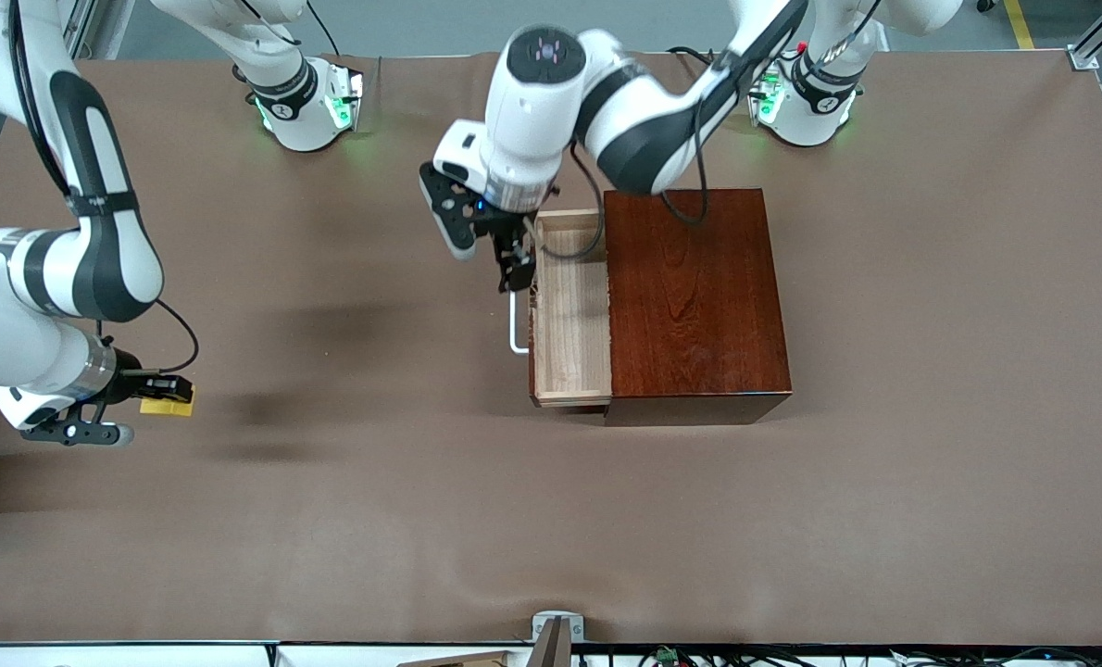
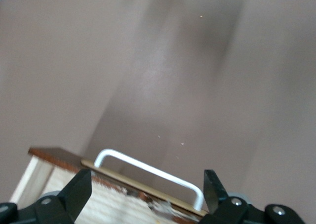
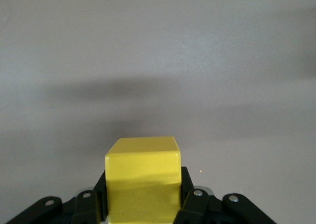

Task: Open drawer, take yellow block, close drawer
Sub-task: 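Set the block on the table with the right gripper while the left gripper aligns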

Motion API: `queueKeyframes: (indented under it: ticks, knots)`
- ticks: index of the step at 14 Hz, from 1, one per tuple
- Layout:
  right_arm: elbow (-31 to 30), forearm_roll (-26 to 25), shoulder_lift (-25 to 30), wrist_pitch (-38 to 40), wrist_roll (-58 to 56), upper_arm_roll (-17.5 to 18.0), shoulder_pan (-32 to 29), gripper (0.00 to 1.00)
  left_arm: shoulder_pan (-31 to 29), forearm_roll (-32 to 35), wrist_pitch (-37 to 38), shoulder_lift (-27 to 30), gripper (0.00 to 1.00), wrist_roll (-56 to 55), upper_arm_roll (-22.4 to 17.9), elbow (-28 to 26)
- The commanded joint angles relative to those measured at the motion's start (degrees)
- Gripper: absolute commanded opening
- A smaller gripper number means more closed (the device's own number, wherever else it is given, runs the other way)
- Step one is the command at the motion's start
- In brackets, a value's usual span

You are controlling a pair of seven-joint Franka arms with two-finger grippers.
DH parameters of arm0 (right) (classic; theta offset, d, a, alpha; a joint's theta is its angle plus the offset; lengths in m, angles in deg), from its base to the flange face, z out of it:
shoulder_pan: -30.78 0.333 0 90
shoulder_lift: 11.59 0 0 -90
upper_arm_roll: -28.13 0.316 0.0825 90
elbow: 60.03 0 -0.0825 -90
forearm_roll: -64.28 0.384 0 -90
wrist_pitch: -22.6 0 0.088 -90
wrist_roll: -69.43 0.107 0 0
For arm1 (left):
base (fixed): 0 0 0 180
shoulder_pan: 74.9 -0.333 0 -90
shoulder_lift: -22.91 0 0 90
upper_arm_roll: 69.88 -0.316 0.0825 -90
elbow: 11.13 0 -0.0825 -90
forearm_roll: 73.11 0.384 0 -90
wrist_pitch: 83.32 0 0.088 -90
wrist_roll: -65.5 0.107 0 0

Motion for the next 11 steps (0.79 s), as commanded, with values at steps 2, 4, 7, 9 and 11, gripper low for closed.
queueKeyframes:
  ticks: [2, 4, 7, 9, 11]
  knots:
    - [0.0, 1.1, -3.8, -5.8, 1.4, 1.4, -1.5, 0.0, 0.0, 0.9, -3.9, -5.0, 1.0, 11.8, -0.5, 2.4]
    - [0.0, 1.1, -6.1, -8.9, 1.4, 1.4, -0.9, 0.0, 0.0, 1.1, -5.2, -7.1, 1.0, 13.1, -0.8, 2.4]
    - [-0.1, 1.2, -9.3, -12.4, 1.4, 1.4, -1.4, 0.0, -0.2, 0.9, -6.8, -9.3, 1.0, 18.2, -1.6, 2.4]
    - [-0.1, 1.2, -11.0, -13.8, 1.4, 1.4, -1.4, 0.0, 0.0, 1.0, -6.8, -9.4, 1.0, 21.2, -1.6, 2.2]
    - [-0.1, 1.2, -11.8, -14.5, 1.4, 1.4, -1.6, 0.0, -0.1, 0.6, -6.5, -9.4, 1.0, 23.9, -1.5, 2.1]
